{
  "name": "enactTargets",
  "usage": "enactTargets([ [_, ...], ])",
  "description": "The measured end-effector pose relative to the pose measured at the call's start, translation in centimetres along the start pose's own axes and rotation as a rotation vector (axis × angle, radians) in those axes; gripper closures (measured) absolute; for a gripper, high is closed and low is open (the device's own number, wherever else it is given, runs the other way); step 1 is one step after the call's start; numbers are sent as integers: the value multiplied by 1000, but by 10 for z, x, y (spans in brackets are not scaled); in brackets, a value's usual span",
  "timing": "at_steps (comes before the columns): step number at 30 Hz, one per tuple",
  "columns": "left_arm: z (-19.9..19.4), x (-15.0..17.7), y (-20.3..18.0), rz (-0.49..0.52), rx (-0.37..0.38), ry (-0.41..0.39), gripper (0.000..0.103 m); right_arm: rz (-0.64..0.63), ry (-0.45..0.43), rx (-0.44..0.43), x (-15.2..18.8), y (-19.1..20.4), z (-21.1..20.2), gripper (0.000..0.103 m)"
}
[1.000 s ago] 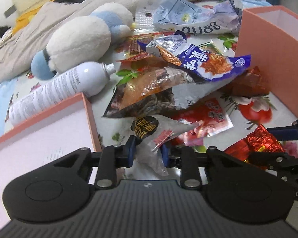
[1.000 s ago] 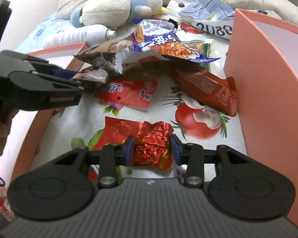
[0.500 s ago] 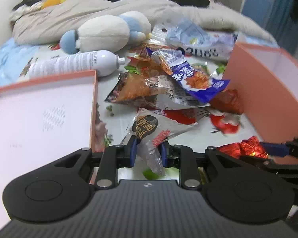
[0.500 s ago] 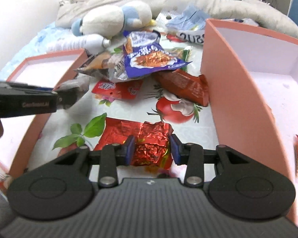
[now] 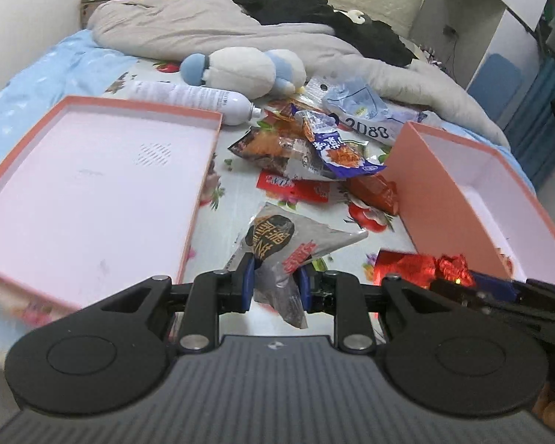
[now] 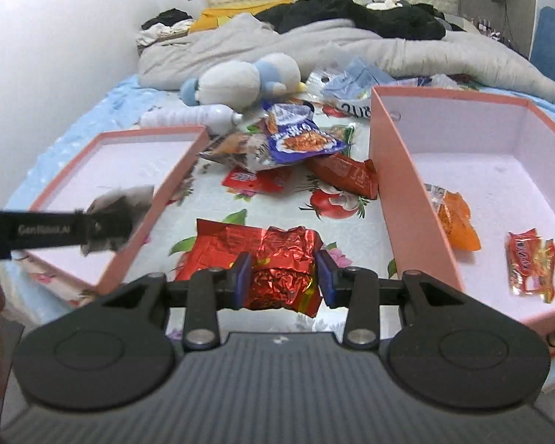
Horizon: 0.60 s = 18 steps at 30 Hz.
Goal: Organize snacks
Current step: 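Lift both held packets and carry them over the deep pink box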
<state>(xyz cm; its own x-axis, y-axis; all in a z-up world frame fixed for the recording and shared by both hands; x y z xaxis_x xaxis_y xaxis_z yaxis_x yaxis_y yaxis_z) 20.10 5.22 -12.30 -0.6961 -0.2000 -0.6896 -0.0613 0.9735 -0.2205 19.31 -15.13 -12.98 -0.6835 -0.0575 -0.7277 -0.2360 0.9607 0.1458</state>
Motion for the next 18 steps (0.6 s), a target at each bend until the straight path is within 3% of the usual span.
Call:
enactTargets([
  [9,-81,6,-23,-29,39,-67,75,24,-99,9,-13,4,-74,63],
  [18,-106,4,-67,-42,107,-92,75,47,-150,59,-23,-15,-131,63],
])
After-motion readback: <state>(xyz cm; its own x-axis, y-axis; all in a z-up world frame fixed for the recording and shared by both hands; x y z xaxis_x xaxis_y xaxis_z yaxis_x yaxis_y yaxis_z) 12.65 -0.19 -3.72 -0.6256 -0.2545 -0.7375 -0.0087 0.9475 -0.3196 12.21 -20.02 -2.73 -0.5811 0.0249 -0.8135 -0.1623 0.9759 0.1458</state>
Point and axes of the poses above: each gripper's, at about its wrist camera, not at the fingertips, and z roughly the way its jaws point, y to its left, x to its underside, the point moved 6 cm from there along z, roughly the way its jaws point, and after that the axes turned 3 degrees about -y, right-handed, at the moved point
